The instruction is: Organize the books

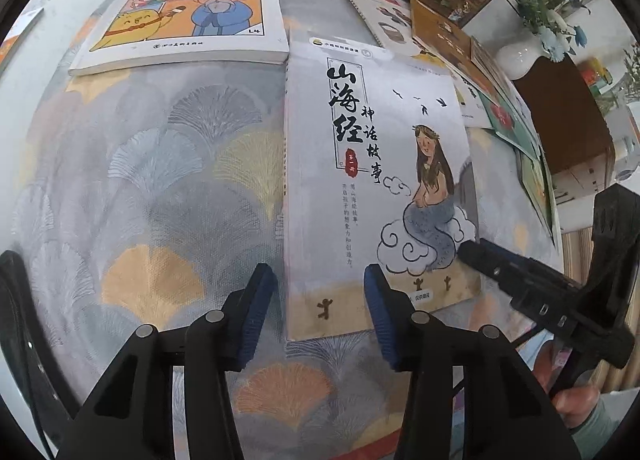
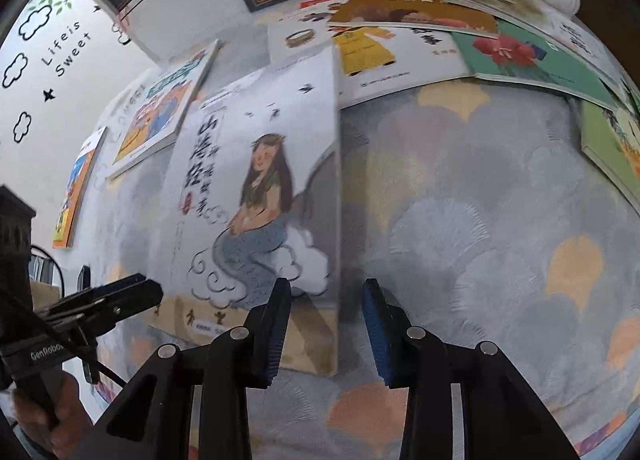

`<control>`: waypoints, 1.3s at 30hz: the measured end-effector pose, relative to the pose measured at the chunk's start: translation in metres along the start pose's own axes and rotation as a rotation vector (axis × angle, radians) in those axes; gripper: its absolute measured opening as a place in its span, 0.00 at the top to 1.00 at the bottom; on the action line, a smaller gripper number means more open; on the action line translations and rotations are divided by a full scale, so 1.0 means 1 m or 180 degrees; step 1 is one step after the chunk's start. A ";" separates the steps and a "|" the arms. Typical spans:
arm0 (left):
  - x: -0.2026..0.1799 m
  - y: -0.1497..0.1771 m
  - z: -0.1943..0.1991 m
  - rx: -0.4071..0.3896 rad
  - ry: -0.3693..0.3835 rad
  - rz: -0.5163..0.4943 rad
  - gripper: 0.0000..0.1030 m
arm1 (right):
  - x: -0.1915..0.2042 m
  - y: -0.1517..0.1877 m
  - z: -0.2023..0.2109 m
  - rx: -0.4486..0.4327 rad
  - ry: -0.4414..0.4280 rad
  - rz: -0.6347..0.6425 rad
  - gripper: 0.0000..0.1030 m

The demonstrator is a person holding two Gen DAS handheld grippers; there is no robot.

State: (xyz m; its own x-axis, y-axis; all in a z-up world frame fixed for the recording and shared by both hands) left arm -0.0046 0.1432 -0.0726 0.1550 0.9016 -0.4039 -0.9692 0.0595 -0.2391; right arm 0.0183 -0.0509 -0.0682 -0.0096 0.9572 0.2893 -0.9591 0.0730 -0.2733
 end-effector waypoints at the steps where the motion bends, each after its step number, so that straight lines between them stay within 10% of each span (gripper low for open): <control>1: 0.000 -0.001 0.000 0.0023 0.0097 0.0018 0.57 | 0.004 0.002 -0.001 0.0020 -0.0073 0.0013 0.64; 10: -0.012 -0.009 0.037 -0.0265 0.1130 0.0373 0.58 | -0.004 0.002 -0.003 0.0089 -0.0477 -0.0410 0.62; 15: -0.030 -0.009 0.039 -0.0338 0.0936 0.0070 0.61 | -0.009 0.003 -0.002 0.0111 -0.0732 -0.0598 0.62; 19: -0.010 -0.005 0.011 -0.0198 0.0537 0.0018 0.91 | -0.008 0.006 0.000 0.0065 -0.0748 -0.0593 0.62; 27: -0.033 -0.012 0.002 -0.0087 0.0952 0.0150 0.91 | -0.008 0.009 0.004 0.0006 -0.0673 -0.0602 0.59; 39: -0.067 -0.035 0.010 0.0057 0.1904 0.0713 0.91 | -0.042 0.005 -0.001 0.0251 -0.2077 -0.1988 0.46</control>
State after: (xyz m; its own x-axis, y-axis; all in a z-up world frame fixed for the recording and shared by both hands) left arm 0.0173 0.0848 -0.0279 0.0234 0.4982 -0.8667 -0.9927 -0.0909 -0.0791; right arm 0.0137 -0.0901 -0.0829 0.3837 0.3989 0.8329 -0.8598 0.4833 0.1646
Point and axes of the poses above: each gripper's, at about its wrist camera, not at the fingertips, and z roughly against the way its jaws point, x to its left, y to its underside, the point moved 9 cm from there along -z, roughly the way its jaws point
